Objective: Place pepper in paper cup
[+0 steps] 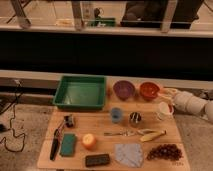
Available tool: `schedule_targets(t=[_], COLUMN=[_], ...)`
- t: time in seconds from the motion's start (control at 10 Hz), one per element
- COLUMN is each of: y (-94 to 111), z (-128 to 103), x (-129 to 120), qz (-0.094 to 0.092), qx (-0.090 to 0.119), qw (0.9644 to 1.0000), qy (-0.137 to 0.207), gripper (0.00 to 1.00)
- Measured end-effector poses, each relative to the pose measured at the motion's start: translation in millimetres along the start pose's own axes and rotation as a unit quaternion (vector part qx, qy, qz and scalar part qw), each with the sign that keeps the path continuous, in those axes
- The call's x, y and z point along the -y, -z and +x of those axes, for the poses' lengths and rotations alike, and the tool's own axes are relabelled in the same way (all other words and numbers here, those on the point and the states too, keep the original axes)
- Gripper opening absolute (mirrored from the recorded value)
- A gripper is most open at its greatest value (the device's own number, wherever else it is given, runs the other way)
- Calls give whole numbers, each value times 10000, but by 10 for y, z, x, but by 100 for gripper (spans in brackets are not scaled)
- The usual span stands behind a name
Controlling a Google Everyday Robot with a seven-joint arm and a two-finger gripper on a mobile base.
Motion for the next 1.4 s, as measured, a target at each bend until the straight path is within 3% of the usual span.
schedule_targets(t=[1.2,1.4], y=[-5,-4], z=[-1,-1], x=[-2,-1], qz=[-2,-1], qx=[1,1], qw=[10000,10000], qy=[0,1], gripper=[7,19])
